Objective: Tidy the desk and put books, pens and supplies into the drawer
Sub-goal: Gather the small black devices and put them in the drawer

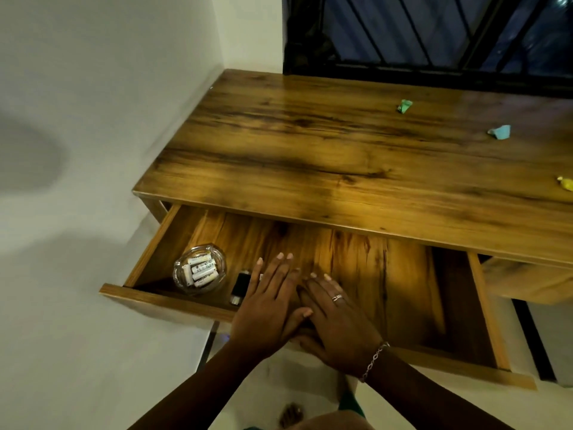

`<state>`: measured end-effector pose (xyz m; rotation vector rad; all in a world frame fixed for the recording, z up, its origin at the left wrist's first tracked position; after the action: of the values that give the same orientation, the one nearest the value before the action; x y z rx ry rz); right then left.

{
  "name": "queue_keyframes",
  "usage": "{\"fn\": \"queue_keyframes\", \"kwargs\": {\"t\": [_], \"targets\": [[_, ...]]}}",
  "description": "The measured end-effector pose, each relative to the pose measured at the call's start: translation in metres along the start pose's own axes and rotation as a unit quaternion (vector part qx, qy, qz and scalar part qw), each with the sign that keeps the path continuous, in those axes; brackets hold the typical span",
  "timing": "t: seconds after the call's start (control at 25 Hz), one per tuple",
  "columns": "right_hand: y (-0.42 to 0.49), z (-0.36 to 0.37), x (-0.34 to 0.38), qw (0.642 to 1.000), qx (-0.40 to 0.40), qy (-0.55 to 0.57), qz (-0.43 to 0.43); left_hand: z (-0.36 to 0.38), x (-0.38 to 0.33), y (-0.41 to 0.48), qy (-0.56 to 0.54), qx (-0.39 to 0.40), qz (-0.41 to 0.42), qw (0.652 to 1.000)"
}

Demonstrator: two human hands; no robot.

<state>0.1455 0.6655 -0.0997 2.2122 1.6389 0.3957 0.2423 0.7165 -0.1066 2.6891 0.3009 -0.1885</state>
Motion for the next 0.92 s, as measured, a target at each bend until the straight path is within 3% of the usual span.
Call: {"fn": "queue_keyframes", "kwargs": {"t": [0.2, 0.44, 0.64, 0.76, 0.92], "targets": [[0.025, 0.006, -0.031, 0.998, -0.053, -0.017, -0.014, 0.012, 0.011, 0.041, -0.003, -0.031, 0.001, 1.000], [0.065, 0.024, -0.074, 0.996, 0.024, -0.079, 0.038, 0.026, 0.022, 0.094, 0.007, -0.033, 0.030, 0.999], [0.091, 0.036, -0.105, 0.993, 0.034, -0.081, 0.075, 0.039, 0.036, 0.118, -0.022, -0.031, 0.068, 0.997], [0.100, 0.039, -0.112, 0.995, 0.002, -0.075, 0.058, 0.036, 0.039, 0.120, 0.021, -0.041, 0.104, 0.993], [0.103, 0.046, -0.111, 0.994, -0.063, -0.083, 0.033, 0.037, 0.032, 0.130, 0.022, -0.104, 0.073, 0.992]]}}
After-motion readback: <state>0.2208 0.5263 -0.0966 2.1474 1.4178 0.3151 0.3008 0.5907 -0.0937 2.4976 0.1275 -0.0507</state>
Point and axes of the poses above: each hand's wrist, its own y-axis towards the middle knuckle, its own z-axis out of the palm, x = y × z, the point moved 6 cm from there along y, towards the middle knuckle, and after that the axes turned 11 degrees about -x, right-handed, at the moved point
